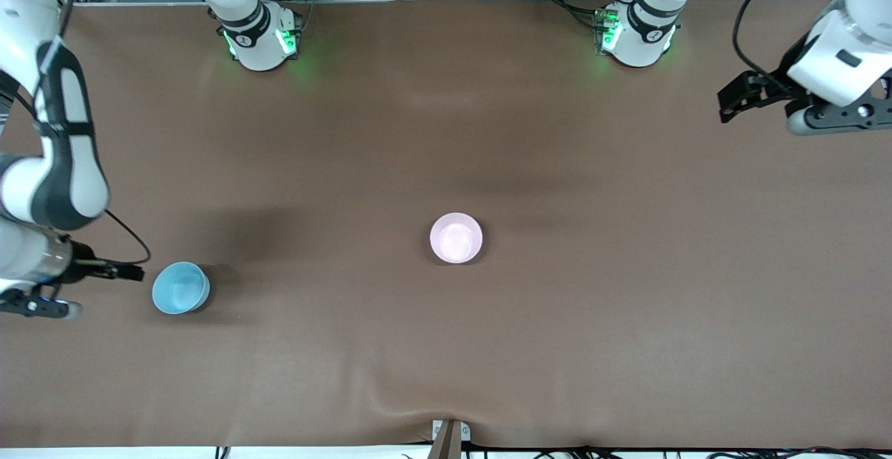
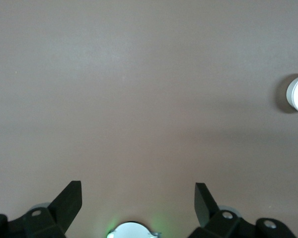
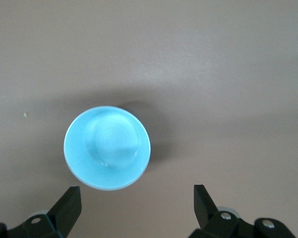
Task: Stack pink and blue bowls on white bowl
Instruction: 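Lower the right gripper and grasp the light blue bowl rim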
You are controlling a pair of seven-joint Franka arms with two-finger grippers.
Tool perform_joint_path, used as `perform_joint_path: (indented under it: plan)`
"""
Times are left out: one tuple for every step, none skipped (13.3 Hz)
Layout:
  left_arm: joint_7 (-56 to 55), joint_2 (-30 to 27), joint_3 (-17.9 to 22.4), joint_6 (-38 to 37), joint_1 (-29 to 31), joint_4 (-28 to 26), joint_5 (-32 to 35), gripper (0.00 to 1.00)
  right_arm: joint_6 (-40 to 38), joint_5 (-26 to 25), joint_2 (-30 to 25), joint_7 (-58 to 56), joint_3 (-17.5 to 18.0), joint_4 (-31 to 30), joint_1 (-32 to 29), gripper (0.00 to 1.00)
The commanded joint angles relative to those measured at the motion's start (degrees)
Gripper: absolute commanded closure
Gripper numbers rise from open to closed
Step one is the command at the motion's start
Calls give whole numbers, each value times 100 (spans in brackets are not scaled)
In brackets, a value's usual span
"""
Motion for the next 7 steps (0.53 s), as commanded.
perform_joint_path:
  plan:
    - [681, 20, 497, -22, -44, 116, -161, 0, 303, -104, 397, -41, 53, 138, -85, 0]
    - [840, -6, 524, -31, -44, 169, -152, 0, 321, -96, 494, -59, 53, 121, -147, 0]
    - [798, -33, 559, -65, -44, 170, -152, 0, 330, -87, 547, -59, 53, 51, -165, 0]
    - [772, -42, 569, -74, -35, 153, -152, 0, 461, -87, 583, -59, 53, -80, -165, 0]
    - [745, -103, 595, -66, -35, 118, -152, 0, 758, -87, 574, -59, 53, -308, -165, 0]
    - [745, -94, 595, -22, -35, 82, -152, 0, 1100, -87, 583, -59, 53, -493, -174, 0]
    - [745, -68, 604, -13, -44, 108, -135, 0, 1312, -87, 592, -59, 53, -643, -200, 0]
